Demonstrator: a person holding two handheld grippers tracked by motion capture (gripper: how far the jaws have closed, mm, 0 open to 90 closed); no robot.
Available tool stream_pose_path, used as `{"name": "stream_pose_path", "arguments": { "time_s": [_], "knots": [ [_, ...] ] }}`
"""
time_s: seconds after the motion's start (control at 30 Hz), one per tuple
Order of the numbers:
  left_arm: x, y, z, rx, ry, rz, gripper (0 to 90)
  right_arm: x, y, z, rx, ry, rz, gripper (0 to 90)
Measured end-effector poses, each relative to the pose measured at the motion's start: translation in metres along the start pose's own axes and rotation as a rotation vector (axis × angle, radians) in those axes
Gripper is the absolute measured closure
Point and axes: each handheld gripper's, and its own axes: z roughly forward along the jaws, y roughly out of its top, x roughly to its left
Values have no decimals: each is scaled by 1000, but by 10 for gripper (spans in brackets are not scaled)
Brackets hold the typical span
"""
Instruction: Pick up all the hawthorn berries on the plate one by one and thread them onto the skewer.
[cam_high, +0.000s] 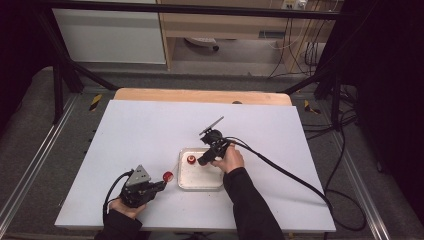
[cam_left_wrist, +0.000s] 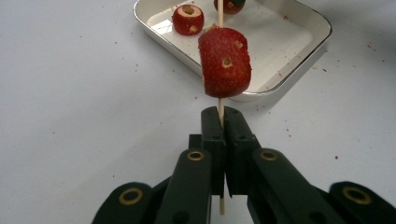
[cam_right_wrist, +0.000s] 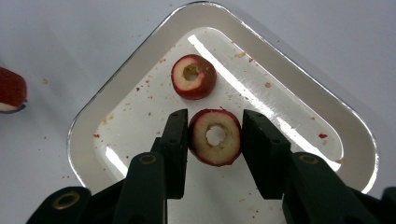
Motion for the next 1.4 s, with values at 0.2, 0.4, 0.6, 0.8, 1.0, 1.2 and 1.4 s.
{"name": "stream_pose_path", "arguments": {
  "time_s": [0.2, 0.4, 0.6, 0.8, 1.0, 1.2, 1.4],
  "knots": [
    [-1, 1, 0, -2, 2, 3, 879, 6, -3, -14, -23, 0, -4, 628],
    [-3, 2, 0, -7, 5, 7, 880, 9, -10, -27, -94, 23, 3, 629],
    [-5, 3, 0, -12, 8, 9, 880, 4, -24, -37, -178, 42, 22, 631],
    [-8, 4, 1, -24, 18, 5, 880, 1, -41, -44, -294, 79, 43, 631],
    [-11, 7, 3, -44, 31, -23, 880, -1, -58, -48, -426, 114, 89, 632],
    [-17, 14, 5, -86, 53, -60, 881, -3, -70, -51, -552, 138, 144, 632],
    [-23, 22, 11, -112, 57, -103, 881, -3, -78, -56, -673, 167, 200, 632]
  ]
}}
